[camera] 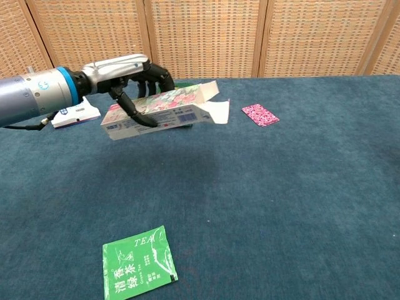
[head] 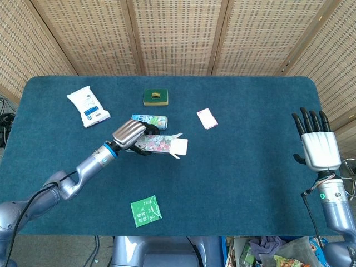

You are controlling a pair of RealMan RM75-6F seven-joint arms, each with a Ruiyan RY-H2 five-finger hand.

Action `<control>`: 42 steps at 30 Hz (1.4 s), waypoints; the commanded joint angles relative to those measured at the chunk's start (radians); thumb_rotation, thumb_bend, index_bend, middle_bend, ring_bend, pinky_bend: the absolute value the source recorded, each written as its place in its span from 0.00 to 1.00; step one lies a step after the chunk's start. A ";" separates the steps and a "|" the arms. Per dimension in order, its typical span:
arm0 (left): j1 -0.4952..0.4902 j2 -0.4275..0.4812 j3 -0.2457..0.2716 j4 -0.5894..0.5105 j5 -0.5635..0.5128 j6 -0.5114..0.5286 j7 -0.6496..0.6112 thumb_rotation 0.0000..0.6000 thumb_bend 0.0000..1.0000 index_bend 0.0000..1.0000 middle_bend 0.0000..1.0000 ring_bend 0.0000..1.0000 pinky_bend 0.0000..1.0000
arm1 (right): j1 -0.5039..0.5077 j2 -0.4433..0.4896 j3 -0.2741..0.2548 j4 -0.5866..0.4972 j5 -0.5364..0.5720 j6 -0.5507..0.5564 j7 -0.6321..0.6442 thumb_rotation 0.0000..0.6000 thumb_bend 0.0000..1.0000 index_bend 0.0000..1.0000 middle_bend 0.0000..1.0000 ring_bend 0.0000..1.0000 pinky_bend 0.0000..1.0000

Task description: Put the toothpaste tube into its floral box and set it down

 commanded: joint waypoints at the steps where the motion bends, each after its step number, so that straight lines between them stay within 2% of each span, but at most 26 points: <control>1: 0.022 0.029 0.020 -0.030 -0.016 -0.044 0.026 1.00 0.22 0.55 0.50 0.49 0.51 | -0.005 -0.003 0.002 0.001 -0.003 -0.002 0.001 1.00 0.00 0.00 0.00 0.00 0.00; 6: 0.032 0.040 0.030 -0.039 -0.015 -0.072 0.056 1.00 0.22 0.55 0.50 0.48 0.51 | -0.011 -0.006 0.007 -0.002 -0.008 -0.003 -0.002 1.00 0.00 0.00 0.00 0.00 0.00; 7: 0.032 0.040 0.030 -0.040 -0.016 -0.082 0.064 1.00 0.22 0.55 0.49 0.47 0.51 | -0.012 -0.006 0.009 -0.004 -0.008 -0.004 -0.004 1.00 0.00 0.00 0.00 0.00 0.00; 8: 0.032 0.041 0.031 -0.043 -0.018 -0.092 0.069 1.00 0.22 0.55 0.46 0.42 0.48 | -0.013 -0.006 0.010 -0.006 -0.009 -0.004 -0.006 1.00 0.00 0.00 0.00 0.00 0.00; 10: 0.030 0.044 0.031 -0.049 -0.021 -0.111 0.077 1.00 0.22 0.50 0.35 0.24 0.36 | -0.014 -0.006 0.013 -0.009 -0.010 -0.004 -0.009 1.00 0.00 0.00 0.00 0.00 0.00; 12: 0.029 0.047 0.034 -0.058 -0.028 -0.140 0.088 1.00 0.22 0.34 0.14 0.05 0.20 | -0.016 -0.006 0.014 -0.013 -0.014 -0.002 -0.012 1.00 0.00 0.00 0.00 0.00 0.00; 14: 0.024 0.056 0.035 -0.071 -0.041 -0.183 0.109 1.00 0.22 0.19 0.03 0.00 0.12 | -0.018 -0.007 0.014 -0.016 -0.016 -0.002 -0.015 1.00 0.00 0.00 0.00 0.00 0.00; 15: 0.023 0.059 0.033 -0.078 -0.047 -0.193 0.115 1.00 0.22 0.11 0.00 0.00 0.08 | -0.019 -0.007 0.015 -0.017 -0.017 -0.001 -0.016 1.00 0.00 0.00 0.00 0.00 0.00; 18: 0.025 0.072 0.020 -0.110 -0.076 -0.228 0.139 1.00 0.22 0.00 0.00 0.00 0.03 | -0.024 -0.010 0.016 -0.019 -0.019 -0.001 -0.015 1.00 0.00 0.00 0.00 0.00 0.00; 22: 0.026 0.100 0.006 -0.157 -0.095 -0.250 0.154 1.00 0.22 0.00 0.00 0.00 0.00 | -0.031 -0.012 0.018 -0.019 -0.024 0.000 -0.009 1.00 0.00 0.00 0.00 0.00 0.00; 27: 0.048 0.154 -0.025 -0.225 -0.101 -0.191 0.136 1.00 0.22 0.00 0.00 0.00 0.00 | -0.044 -0.013 0.021 -0.016 -0.034 0.008 0.016 1.00 0.00 0.00 0.00 0.00 0.00; 30: 0.071 0.229 -0.036 -0.308 -0.102 -0.154 0.131 1.00 0.20 0.00 0.00 0.00 0.00 | -0.059 -0.021 0.015 0.002 -0.059 0.019 0.050 1.00 0.00 0.00 0.00 0.00 0.00; 37: 0.179 0.442 -0.061 -0.562 -0.172 -0.021 0.316 1.00 0.17 0.00 0.00 0.00 0.00 | -0.110 -0.058 -0.021 0.098 -0.184 0.078 0.217 1.00 0.00 0.00 0.00 0.00 0.00; 42: 0.296 0.539 -0.054 -0.711 -0.209 0.128 0.458 1.00 0.17 0.00 0.00 0.00 0.00 | -0.148 -0.072 -0.058 0.161 -0.296 0.135 0.361 1.00 0.00 0.00 0.00 0.00 0.00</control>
